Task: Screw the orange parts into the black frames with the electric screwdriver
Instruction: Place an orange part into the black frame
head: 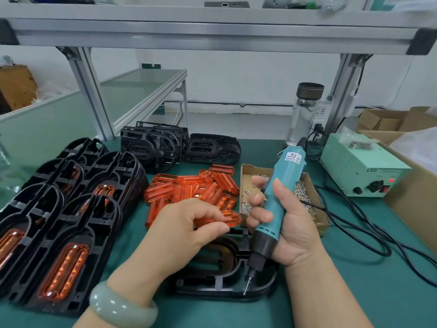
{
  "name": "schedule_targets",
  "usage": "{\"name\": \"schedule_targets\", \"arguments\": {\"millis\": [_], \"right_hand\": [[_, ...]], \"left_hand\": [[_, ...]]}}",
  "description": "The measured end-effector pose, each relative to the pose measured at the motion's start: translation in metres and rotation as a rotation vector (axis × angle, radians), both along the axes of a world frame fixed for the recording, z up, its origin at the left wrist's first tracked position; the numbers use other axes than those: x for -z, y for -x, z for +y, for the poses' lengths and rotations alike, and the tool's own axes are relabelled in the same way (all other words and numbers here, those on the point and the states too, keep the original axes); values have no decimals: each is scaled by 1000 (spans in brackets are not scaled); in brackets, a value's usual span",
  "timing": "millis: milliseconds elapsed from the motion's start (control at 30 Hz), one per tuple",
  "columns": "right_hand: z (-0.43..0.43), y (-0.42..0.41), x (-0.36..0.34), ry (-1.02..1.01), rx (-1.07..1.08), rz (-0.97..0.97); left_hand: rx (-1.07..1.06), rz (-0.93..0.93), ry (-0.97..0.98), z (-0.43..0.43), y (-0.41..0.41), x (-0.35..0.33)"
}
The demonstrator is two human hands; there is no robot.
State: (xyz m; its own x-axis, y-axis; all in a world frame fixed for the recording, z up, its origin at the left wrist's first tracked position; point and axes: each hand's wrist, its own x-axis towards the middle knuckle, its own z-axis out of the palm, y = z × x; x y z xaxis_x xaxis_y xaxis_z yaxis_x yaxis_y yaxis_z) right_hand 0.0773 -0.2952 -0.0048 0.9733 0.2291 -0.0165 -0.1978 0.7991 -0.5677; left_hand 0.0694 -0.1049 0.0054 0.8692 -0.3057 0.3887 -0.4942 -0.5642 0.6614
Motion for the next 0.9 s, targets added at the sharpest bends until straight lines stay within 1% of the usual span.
{"name": "schedule_targets", "arguments": {"millis": [100,200,300,433,633,700,900], "right_hand": [[-1,0,-1,-33,1,24],[-2,-1,-1,-41,9,35],[-2,-1,0,-38,23,39],[-1,-1,0,-22,33,35],[-2,-1,-1,-28,35,36],[-2,-1,-2,-30,46,47],[-3,0,-3,-48,53,65]], "left_hand": [[-23,-10,-117,16,8,4],[43,33,-233,23,15,10],[86,52,-303,20,17,14],[91,62,-330,20,19,21],[86,40,-461,20,23,17],[108,71,-496,22,25,19],[155,197,-484,28,28,19]]}}
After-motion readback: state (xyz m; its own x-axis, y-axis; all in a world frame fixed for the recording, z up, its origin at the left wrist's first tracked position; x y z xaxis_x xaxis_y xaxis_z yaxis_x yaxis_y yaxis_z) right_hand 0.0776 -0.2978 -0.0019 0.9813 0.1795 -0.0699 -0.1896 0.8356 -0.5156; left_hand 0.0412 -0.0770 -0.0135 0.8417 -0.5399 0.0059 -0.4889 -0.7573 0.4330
